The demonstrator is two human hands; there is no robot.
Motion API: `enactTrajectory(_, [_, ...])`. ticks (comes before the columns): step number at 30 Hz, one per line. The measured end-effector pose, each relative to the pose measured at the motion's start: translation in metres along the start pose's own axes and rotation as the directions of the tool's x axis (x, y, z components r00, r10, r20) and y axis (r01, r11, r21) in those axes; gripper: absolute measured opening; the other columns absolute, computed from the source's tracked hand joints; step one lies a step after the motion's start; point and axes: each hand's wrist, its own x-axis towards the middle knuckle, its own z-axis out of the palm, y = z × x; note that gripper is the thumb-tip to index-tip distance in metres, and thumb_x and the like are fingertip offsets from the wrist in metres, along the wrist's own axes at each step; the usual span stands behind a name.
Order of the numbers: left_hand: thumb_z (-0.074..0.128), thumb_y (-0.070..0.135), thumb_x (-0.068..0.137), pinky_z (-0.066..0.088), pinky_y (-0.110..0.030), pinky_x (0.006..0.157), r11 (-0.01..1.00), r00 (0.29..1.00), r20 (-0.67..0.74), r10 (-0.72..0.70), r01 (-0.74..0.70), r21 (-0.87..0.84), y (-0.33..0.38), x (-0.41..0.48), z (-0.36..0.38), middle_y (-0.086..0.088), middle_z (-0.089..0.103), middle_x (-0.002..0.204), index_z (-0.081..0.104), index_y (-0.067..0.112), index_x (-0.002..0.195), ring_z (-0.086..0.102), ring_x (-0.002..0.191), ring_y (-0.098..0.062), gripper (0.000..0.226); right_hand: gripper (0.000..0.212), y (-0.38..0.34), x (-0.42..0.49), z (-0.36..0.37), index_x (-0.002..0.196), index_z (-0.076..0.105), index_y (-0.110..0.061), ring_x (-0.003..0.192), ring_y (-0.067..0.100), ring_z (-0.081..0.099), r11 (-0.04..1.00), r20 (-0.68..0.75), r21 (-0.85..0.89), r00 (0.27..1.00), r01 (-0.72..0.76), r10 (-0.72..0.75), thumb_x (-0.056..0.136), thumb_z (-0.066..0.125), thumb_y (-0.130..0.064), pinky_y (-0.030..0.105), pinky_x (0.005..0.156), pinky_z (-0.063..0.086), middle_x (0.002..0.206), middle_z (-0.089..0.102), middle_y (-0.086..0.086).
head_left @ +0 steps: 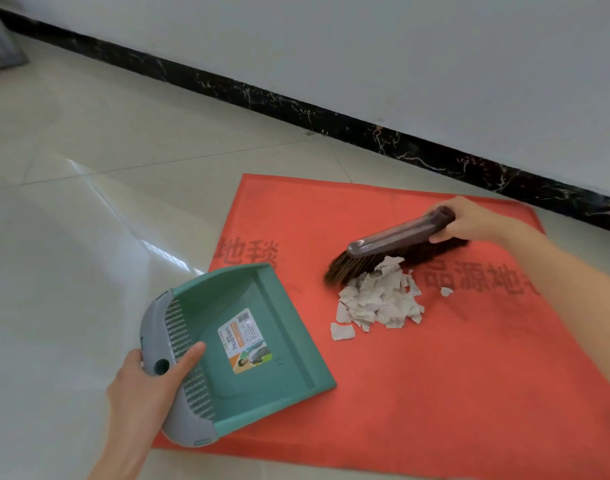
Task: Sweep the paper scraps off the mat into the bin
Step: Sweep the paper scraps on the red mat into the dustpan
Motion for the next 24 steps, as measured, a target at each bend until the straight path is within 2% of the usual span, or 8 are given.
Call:
enactTrajectory(5, [0.079,0.052,0.069,0.04,-0.035,0.053,1.0,1.0,0.002,0.007,-0.007,0.013,-0.001,-0.001,0.001,-0.008,0.061,0.08,0.055,0.005,0.092,0.057,0.071,-0.024,0.057,0.036,0.027,-0.045,-0.024,0.095,0.067,-0.022,0.078,-0.002,0.061,0.992,-0.186,0.118,0.98,-0.048,0.07,0.072,0.079,0.003,0.02,0.076,0.043,0.087,0.068,-0.009])
enactTrajectory(8, [0.08,0.049,0.07,0.039,-0.034,0.054,1.0,1.0,0.002,0.015,-0.015,-0.014,-0.002,-0.003,0.003,-0.007,0.061,0.081,0.056,0.005,0.094,0.057,0.072,-0.024,0.056,0.042,0.051,-0.073,-0.033,0.107,0.068,-0.014,0.091,0.013,0.06,0.972,-0.359,0.195,0.912,-0.134,0.198,0.071,0.081,0.002,0.021,0.077,0.042,0.094,0.067,0.004])
enactTrajectory(10, [0.08,0.047,0.072,0.039,-0.034,0.054,0.999,1.0,0.0,0.025,-0.025,-0.024,-0.001,-0.005,0.003,-0.008,0.06,0.081,0.056,0.004,0.092,0.056,0.071,-0.025,0.054,0.041,0.066,-0.093,-0.026,0.111,0.068,-0.008,0.097,0.02,0.06,0.979,-0.529,0.14,0.825,-0.147,0.2,0.072,0.082,-0.006,0.026,0.081,0.039,0.098,0.067,0.01])
enactTrajectory(12, [0.079,0.049,0.072,0.041,-0.036,0.055,0.999,0.999,0.001,0.038,-0.038,-0.021,-0.001,-0.004,0.003,-0.01,0.061,0.08,0.056,0.005,0.09,0.057,0.073,-0.028,0.053,0.036,0.082,-0.109,-0.007,0.109,0.067,-0.009,0.096,0.031,0.063,0.984,-0.639,-0.048,0.762,-0.171,0.102,0.077,0.08,-0.018,0.036,0.078,0.045,0.102,0.069,0.015])
enactTrajectory(14, [0.077,0.052,0.072,0.045,-0.04,0.059,0.999,0.999,0.008,0.051,-0.05,-0.011,-0.002,-0.004,0.003,-0.01,0.063,0.081,0.056,0.007,0.088,0.059,0.075,-0.031,0.053,0.034,0.093,-0.121,0.02,0.109,0.065,-0.009,0.091,0.038,0.064,0.95,-0.646,-0.179,0.759,-0.256,0.083,0.082,0.073,-0.028,0.042,0.074,0.048,0.1,0.068,0.019])
enactTrajectory(16, [0.076,0.053,0.073,0.051,-0.045,0.065,0.998,0.998,0.013,0.06,-0.06,-0.012,-0.002,-0.005,0.004,-0.009,0.064,0.081,0.057,0.009,0.089,0.061,0.076,-0.032,0.051,0.035,0.091,-0.126,0.047,0.109,0.063,-0.009,0.09,0.038,0.064,0.943,-0.644,-0.122,0.748,-0.308,0.161,0.085,0.069,-0.033,0.041,0.074,0.049,0.099,0.068,0.019])
enactTrajectory(19, [0.076,0.053,0.074,0.054,-0.052,0.074,0.997,0.997,0.004,0.076,-0.076,-0.017,0.0,-0.008,0.004,-0.008,0.063,0.081,0.057,0.012,0.088,0.062,0.079,-0.035,0.048,0.03,0.071,-0.125,0.083,0.105,0.062,-0.006,0.085,0.035,0.064,0.973,-0.621,0.005,0.763,-0.229,0.182,0.085,0.067,-0.028,0.038,0.071,0.049,0.094,0.068,0.016])
enactTrajectory(24, [0.077,0.056,0.073,0.055,-0.054,0.076,0.996,0.996,0.007,0.085,-0.084,-0.024,-0.003,-0.009,0.003,-0.01,0.066,0.086,0.056,0.018,0.089,0.063,0.082,-0.036,0.046,0.027,0.032,-0.119,0.109,0.104,0.061,-0.008,0.087,0.027,0.062,0.988,-0.602,0.099,0.783,-0.122,0.157,0.086,0.066,-0.027,0.035,0.073,0.048,0.096,0.067,0.01])
